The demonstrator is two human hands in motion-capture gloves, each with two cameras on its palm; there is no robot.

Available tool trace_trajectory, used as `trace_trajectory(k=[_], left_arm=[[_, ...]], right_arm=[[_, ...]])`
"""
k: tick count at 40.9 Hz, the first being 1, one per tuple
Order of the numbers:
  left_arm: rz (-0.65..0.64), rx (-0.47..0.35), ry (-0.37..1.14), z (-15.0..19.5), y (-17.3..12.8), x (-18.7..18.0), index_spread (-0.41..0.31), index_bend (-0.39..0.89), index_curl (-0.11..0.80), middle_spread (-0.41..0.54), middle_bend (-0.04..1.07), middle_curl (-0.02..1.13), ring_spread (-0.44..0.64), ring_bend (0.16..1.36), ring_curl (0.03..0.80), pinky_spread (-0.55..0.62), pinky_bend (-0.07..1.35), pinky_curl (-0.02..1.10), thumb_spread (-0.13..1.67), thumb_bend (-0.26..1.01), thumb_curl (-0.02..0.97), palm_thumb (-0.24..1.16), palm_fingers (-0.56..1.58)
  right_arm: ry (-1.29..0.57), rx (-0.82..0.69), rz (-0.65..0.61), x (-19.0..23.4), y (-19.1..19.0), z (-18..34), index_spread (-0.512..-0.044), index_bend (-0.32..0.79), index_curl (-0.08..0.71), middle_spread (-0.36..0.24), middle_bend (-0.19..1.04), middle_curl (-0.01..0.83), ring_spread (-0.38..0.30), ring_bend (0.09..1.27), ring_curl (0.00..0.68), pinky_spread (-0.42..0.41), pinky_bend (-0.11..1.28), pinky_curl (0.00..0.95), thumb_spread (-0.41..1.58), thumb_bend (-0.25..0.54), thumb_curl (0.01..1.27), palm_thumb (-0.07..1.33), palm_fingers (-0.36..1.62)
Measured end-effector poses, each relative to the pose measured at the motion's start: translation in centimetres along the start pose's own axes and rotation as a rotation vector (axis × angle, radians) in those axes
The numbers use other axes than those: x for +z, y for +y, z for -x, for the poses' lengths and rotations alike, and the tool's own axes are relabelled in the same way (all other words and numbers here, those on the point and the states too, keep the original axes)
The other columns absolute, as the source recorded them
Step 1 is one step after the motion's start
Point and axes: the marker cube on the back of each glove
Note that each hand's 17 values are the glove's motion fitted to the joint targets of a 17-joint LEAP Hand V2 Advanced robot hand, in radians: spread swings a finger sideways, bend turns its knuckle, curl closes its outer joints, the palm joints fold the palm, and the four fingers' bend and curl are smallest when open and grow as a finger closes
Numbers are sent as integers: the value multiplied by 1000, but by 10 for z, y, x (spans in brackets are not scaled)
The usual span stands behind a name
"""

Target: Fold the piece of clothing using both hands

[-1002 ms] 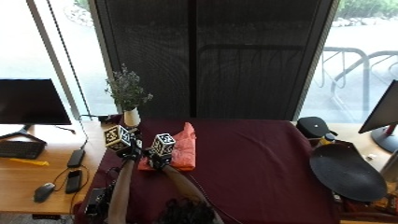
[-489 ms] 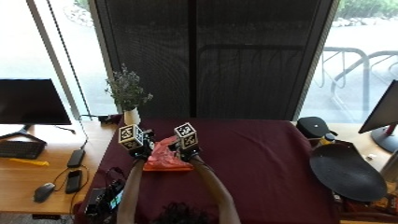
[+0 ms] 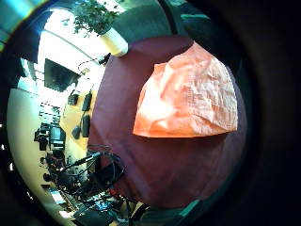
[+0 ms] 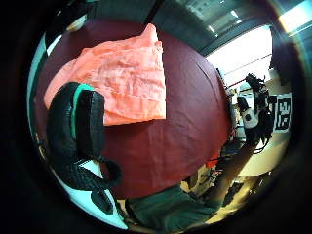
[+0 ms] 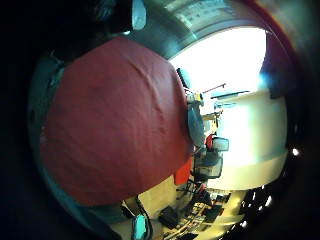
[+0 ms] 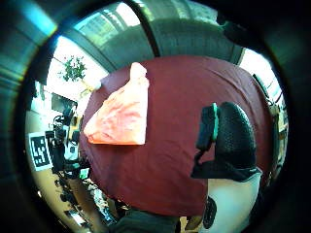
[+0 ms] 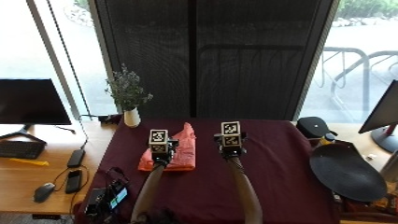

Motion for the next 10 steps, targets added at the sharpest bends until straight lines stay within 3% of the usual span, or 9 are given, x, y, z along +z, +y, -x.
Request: trace_trajectory(k=[2,10], left_arm=[[76,1,12,-8,18,-10,-129,155,366,6,176,381,205,558,328,359,426,357,1488,110,249,352,316],[123,12,25,-15,19,4,-129,155,368,5,177,378,205,561,329,361,422,357,1462,96,257,362,313]], right_arm=[[-35,8,23,4,2,-8,-332,181,334,23,170,336,92,302,323,259,524,339,1378,-5,503,727,379],[-94,22,77,17,4,-19,-334,175,347,38,146,319,125,250,311,276,528,343,1406,-8,484,718,311]])
